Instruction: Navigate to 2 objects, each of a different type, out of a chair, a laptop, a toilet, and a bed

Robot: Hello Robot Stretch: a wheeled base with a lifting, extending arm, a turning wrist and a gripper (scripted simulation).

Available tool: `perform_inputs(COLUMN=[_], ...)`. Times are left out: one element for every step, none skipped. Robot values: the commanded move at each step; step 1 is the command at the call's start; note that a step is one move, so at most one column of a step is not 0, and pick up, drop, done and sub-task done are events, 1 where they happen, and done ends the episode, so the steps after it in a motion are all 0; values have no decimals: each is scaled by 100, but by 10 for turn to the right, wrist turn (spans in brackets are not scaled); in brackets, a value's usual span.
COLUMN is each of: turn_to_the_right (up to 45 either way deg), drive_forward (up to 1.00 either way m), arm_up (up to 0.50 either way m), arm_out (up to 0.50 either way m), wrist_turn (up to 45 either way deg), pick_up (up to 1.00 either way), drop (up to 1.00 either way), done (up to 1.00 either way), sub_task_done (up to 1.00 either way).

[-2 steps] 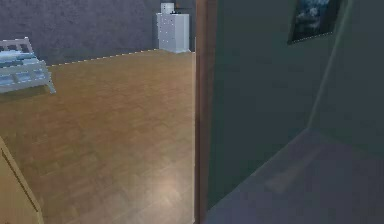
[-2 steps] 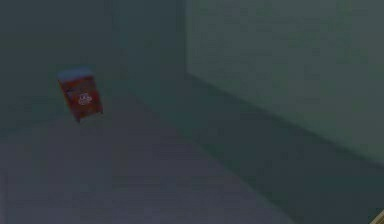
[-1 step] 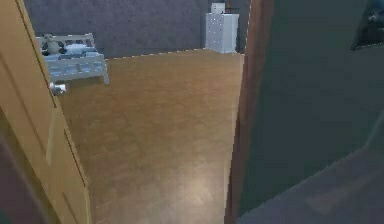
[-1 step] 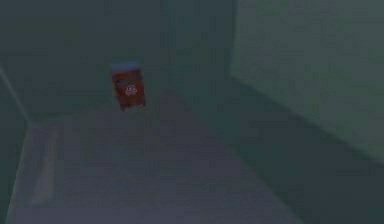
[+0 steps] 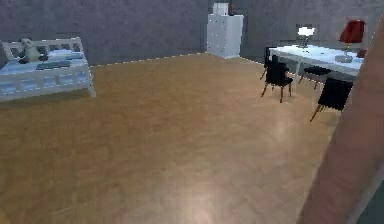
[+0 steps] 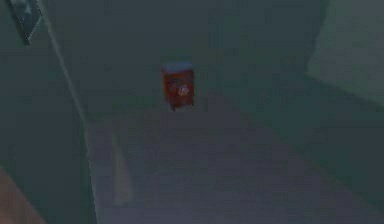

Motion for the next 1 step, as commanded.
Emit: perform_inputs(turn_to_the_right=[-270], drive_forward=[0], arm_up=[0], arm_out=[0], wrist_turn=[0], pick_up=[0], drop=[0], done=[0], sub_task_done=[0])
